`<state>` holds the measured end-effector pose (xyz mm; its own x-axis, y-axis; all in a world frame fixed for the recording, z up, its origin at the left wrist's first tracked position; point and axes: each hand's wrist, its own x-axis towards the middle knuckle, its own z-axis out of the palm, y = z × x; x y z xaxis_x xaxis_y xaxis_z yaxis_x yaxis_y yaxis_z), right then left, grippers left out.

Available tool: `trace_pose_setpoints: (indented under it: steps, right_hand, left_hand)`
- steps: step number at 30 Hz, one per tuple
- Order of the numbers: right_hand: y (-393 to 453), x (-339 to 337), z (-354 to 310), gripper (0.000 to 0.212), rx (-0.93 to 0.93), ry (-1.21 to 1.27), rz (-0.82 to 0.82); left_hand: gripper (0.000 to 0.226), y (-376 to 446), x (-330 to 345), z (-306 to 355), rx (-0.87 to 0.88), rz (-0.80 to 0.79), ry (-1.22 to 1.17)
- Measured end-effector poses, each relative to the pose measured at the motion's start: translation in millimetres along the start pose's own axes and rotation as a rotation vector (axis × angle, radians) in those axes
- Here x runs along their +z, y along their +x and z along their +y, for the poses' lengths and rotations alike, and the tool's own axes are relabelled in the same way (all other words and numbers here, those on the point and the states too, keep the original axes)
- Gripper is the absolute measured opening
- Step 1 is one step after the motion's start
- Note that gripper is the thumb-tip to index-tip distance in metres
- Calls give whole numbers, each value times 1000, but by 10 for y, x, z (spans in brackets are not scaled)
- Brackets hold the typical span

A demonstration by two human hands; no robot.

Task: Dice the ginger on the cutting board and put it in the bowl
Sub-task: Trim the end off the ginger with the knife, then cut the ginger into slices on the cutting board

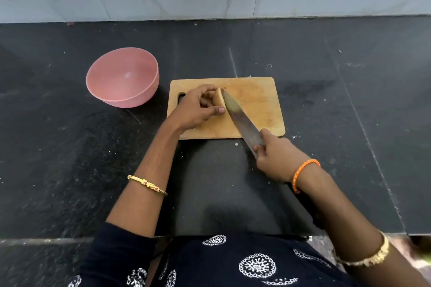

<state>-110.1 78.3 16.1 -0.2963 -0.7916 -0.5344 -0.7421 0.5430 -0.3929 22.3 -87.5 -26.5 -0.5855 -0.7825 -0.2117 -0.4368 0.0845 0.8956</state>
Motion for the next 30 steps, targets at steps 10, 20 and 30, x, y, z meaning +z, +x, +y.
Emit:
trace_pose_setpoints:
  steps: [10, 20, 30]
  right_hand:
    - [436, -385, 124, 12, -81, 359, 237]
    - [622, -381, 159, 14, -93, 501, 236]
    - [783, -372, 178, 14, -99, 529, 226]
  left_hand:
    - [63, -77, -89, -7, -39, -29, 84]
    - [77, -200, 61, 259, 11, 204, 833]
    - [78, -78, 239, 325, 98, 172, 820]
